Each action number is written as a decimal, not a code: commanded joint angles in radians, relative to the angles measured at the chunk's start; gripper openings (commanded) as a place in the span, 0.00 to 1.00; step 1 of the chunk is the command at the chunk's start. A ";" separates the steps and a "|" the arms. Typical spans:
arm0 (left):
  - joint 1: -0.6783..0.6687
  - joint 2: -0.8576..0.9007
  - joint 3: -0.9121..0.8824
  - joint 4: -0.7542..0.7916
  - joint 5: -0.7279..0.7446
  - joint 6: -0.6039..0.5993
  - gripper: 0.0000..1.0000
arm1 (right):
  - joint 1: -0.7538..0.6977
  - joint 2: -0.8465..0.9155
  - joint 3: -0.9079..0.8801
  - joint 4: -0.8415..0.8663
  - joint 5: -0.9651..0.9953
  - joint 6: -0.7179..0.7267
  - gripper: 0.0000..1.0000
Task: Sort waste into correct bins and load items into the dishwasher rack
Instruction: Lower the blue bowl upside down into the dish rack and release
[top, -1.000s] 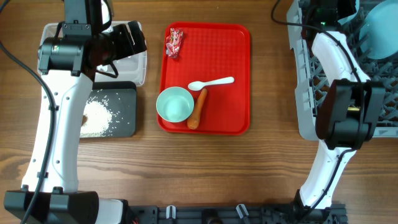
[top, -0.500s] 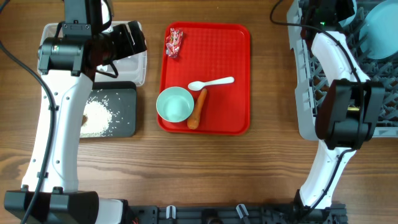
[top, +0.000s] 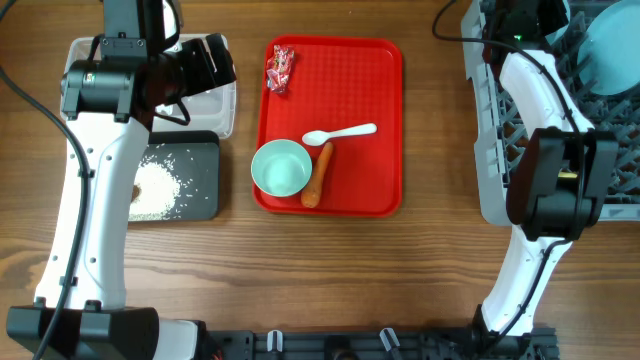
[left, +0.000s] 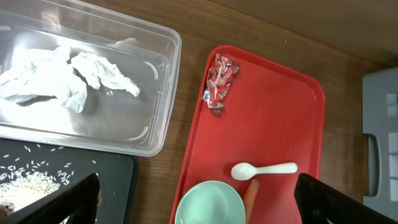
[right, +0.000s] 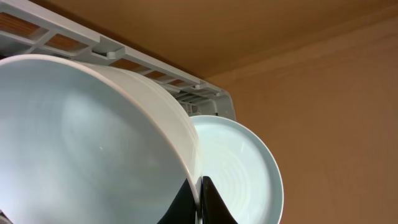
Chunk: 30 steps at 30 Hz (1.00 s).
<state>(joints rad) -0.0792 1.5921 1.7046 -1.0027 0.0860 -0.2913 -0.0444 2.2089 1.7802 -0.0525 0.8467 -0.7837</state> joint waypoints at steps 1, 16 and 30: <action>0.004 0.008 -0.003 0.002 -0.009 -0.009 1.00 | 0.025 0.026 -0.002 -0.014 -0.043 -0.003 0.04; 0.003 0.008 -0.003 0.002 -0.009 -0.009 1.00 | 0.021 0.034 -0.002 0.088 0.043 -0.057 0.04; 0.004 0.008 -0.003 0.002 -0.009 -0.009 1.00 | 0.048 0.105 -0.002 0.175 0.148 -0.130 0.04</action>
<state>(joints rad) -0.0792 1.5925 1.7046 -1.0027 0.0860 -0.2913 -0.0048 2.2799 1.7798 0.1211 0.9565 -0.8967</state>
